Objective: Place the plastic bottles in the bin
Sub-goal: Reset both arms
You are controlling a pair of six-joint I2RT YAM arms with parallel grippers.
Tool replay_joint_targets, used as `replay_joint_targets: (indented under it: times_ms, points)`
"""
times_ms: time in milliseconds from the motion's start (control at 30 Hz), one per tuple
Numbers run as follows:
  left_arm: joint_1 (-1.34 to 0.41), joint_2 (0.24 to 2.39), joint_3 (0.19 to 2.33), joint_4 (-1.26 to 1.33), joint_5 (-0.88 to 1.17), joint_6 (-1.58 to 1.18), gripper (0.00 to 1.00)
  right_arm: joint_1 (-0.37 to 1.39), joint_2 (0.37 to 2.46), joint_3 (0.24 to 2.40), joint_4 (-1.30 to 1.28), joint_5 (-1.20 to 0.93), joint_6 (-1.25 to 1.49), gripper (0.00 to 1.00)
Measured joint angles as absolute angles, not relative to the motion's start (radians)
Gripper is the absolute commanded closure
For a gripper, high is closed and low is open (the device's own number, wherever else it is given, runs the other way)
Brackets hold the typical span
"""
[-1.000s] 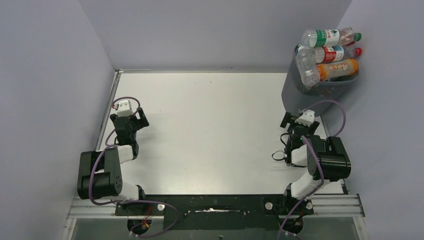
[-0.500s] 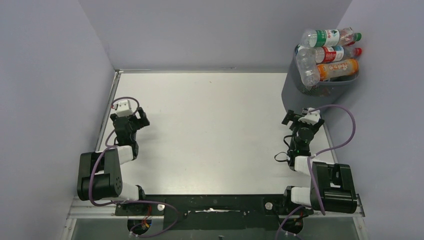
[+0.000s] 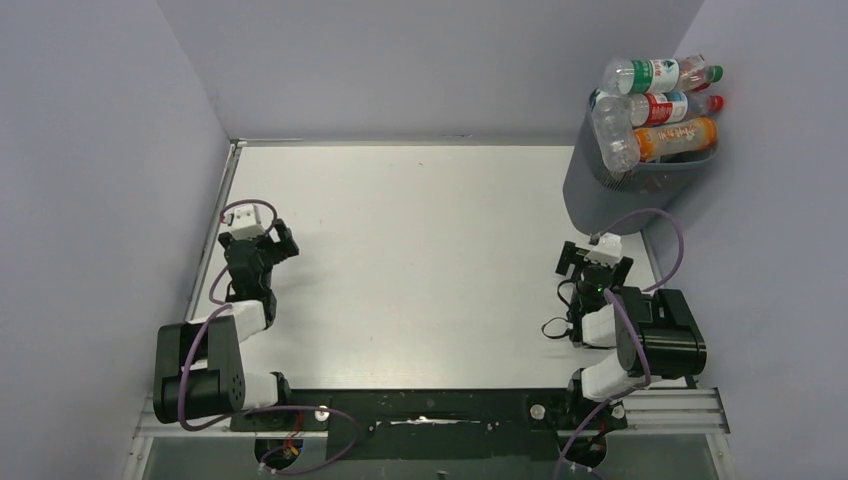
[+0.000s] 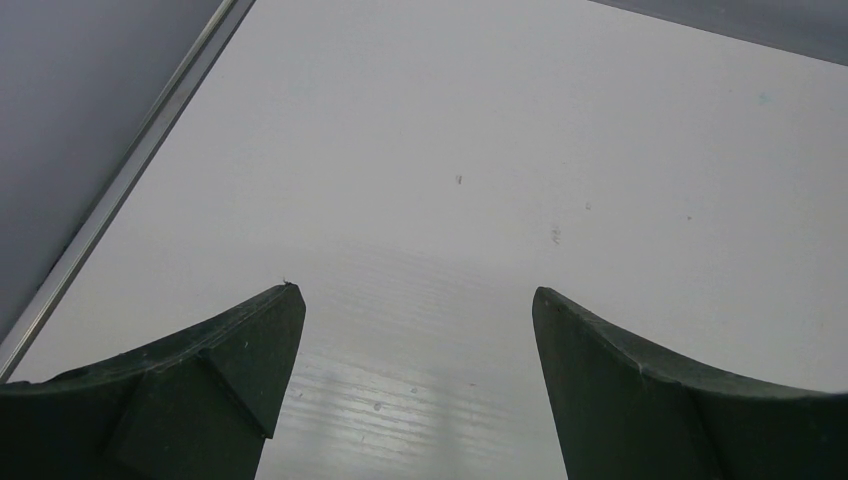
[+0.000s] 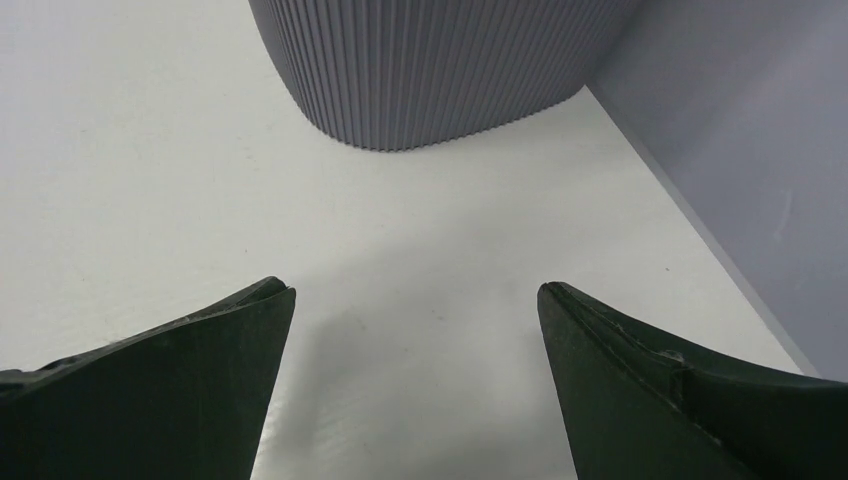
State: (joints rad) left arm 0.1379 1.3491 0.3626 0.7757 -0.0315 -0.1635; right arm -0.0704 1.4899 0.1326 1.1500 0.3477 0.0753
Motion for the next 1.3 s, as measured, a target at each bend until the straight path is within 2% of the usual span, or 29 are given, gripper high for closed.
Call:
replay_joint_targets:
  times_ms: [233,633,1300]
  points:
    - [0.139,1.333,0.295,0.808,-0.043,-0.177,0.14,-0.077,1.546,0.196,1.151,0.319,0.065,0.02]
    - [0.173,1.557,0.128,1.213,0.136,-0.167,0.14,-0.079,1.546,0.198,1.151,0.309,0.064,0.02]
    - [0.112,1.602,0.181,1.246,0.091,-0.108,0.14,-0.080,1.546,0.202,1.149,0.302,0.063,0.02]
